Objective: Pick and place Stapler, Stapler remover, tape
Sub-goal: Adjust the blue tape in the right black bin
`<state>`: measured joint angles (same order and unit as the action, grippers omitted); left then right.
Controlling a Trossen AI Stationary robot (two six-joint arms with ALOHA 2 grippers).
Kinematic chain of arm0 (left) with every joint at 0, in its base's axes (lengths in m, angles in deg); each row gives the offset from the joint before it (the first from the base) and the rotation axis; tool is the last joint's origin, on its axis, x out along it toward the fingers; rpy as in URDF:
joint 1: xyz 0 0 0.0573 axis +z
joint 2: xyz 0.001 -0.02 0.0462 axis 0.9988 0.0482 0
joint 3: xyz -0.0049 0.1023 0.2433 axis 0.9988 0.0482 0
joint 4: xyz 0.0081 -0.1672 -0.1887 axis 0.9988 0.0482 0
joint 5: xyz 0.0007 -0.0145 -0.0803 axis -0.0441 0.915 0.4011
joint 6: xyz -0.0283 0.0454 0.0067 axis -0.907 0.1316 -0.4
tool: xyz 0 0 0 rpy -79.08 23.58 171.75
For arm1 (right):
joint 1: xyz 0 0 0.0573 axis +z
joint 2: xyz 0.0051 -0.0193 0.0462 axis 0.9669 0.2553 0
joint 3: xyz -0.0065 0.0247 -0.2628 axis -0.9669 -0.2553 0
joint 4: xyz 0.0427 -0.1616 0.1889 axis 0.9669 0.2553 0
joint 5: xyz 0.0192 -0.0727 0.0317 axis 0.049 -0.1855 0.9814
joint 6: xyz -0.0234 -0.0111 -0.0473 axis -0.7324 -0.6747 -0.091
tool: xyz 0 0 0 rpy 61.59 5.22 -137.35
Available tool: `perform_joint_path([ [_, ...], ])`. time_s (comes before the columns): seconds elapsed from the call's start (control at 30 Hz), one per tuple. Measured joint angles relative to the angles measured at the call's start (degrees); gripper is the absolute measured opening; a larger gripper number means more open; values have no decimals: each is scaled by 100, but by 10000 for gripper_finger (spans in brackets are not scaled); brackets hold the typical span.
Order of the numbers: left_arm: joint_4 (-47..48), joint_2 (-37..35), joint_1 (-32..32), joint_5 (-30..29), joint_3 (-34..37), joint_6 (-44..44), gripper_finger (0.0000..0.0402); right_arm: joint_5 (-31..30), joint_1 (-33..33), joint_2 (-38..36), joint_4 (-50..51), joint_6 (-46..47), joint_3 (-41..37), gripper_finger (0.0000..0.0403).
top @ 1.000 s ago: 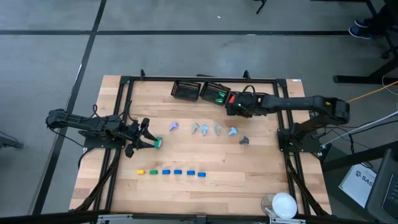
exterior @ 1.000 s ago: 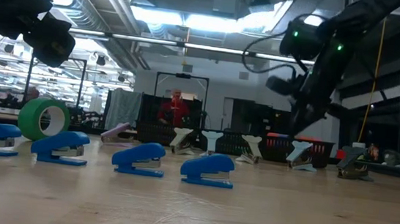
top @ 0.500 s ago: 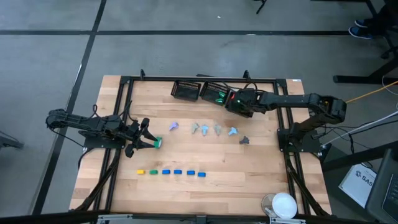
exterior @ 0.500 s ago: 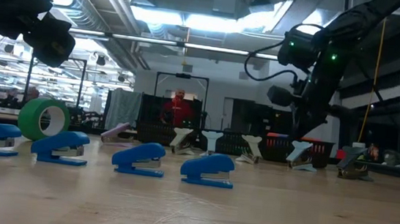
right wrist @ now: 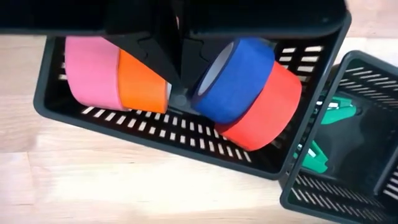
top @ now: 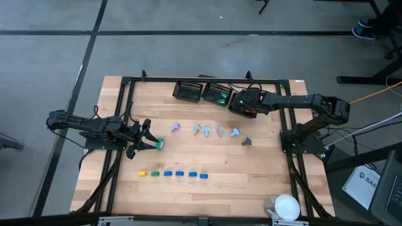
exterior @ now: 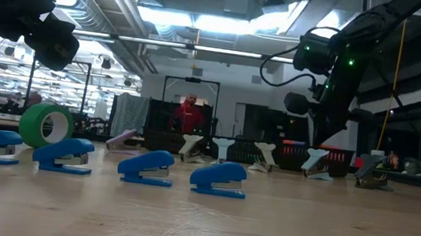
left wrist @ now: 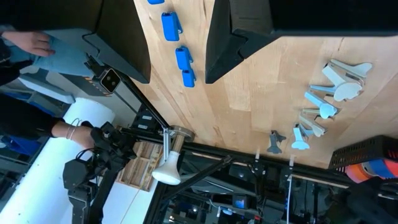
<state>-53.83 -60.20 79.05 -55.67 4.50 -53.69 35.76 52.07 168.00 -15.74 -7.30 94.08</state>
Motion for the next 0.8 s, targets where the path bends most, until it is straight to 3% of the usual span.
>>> perform_joint_path([
  [0.57,0,1,-2,0,0,0,150,283,-39,362,-272,-335,-2,7],
  [0.8,1,2,-1,0,1,0,150,-109,-37,498,-751,-885,-2,7],
])
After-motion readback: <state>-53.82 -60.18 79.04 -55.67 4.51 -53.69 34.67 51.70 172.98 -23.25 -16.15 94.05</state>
